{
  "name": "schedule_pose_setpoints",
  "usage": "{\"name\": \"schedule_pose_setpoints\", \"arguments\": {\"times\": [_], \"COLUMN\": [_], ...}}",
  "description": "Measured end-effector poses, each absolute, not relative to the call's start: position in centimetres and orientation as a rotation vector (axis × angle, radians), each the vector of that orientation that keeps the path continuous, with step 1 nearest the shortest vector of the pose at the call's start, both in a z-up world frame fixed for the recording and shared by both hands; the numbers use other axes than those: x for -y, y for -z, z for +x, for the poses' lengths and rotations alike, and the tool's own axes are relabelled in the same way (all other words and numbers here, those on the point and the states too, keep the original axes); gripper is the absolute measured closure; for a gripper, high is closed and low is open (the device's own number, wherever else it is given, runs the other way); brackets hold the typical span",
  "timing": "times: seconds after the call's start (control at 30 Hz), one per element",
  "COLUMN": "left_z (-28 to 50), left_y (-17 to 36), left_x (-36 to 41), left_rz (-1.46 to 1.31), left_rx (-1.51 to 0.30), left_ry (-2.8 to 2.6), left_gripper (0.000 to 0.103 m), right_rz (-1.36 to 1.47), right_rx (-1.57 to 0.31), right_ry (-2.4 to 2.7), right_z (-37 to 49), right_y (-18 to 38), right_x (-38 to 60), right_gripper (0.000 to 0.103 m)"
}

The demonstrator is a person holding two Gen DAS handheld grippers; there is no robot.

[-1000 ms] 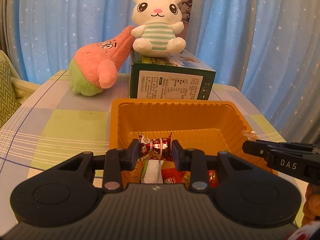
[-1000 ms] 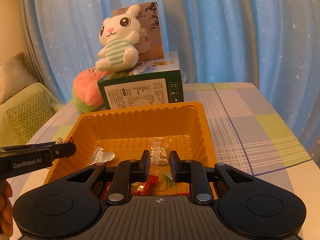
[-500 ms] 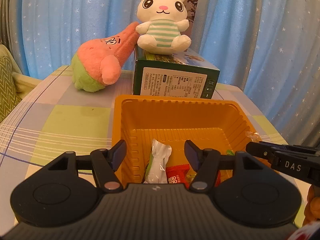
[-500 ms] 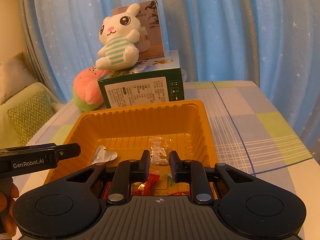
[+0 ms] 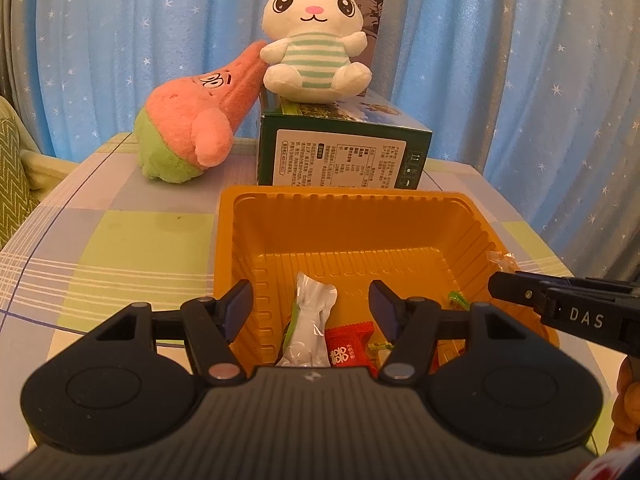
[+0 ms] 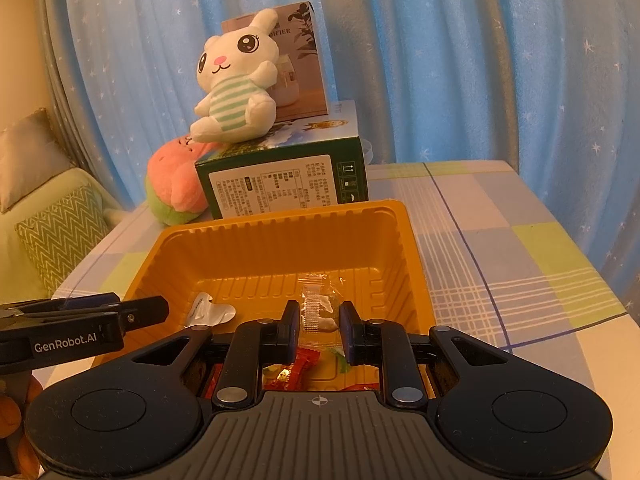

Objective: Organize snacks
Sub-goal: 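Open both tools to drop the red-silver and tan candies into the tray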

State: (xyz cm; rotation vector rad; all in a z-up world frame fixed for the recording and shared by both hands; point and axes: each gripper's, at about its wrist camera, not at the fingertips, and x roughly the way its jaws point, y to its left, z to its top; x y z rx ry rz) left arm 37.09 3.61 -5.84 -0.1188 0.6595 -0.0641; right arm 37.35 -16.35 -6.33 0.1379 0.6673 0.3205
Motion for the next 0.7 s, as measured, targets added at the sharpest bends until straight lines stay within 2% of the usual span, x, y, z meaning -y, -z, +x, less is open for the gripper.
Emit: {"name": "schedule_pose_setpoints", "arguments": {"times": [0.43,0.5,0.53,0.57,0.63,0.7], "left_z": [37.0,37.1,37.1,37.1,37.1,37.1], "left_y": [6.0,6.1,6.1,6.1,6.1,6.2], "left_x": [-3.2,-3.2,-3.2,-3.2,-3.2,-3.2], "left_rz": [-0.104,-0.103,-0.102,-0.1,-0.089,-0.082], "left_rx": [-0.662,-0.664,-0.665,-0.664,-0.661,-0.659], "left_ry": [0.07,0.069,0.067,0.061,0.054,0.053], "left_gripper": [0.042,0.039,0.034,0.028,0.027,0.027], "right_rz": [0.168,0.181,0.189,0.206,0.251,0.261], "right_rx": [-0.653,-0.641,-0.642,-0.644,-0.626,-0.619], "right_ry": [-0.342,-0.363,-0.374,-0.377,-0.359,-0.345], "right_z": [37.4,37.4,37.5,37.6,37.7,37.8], "right_y": [6.4,6.4,6.5,6.6,6.5,6.2], "right_x": [16.6,16.6,16.7,16.9,17.6,18.1], "right_gripper": [0.081,0.081,0.08,0.064,0.028,0.028]}}
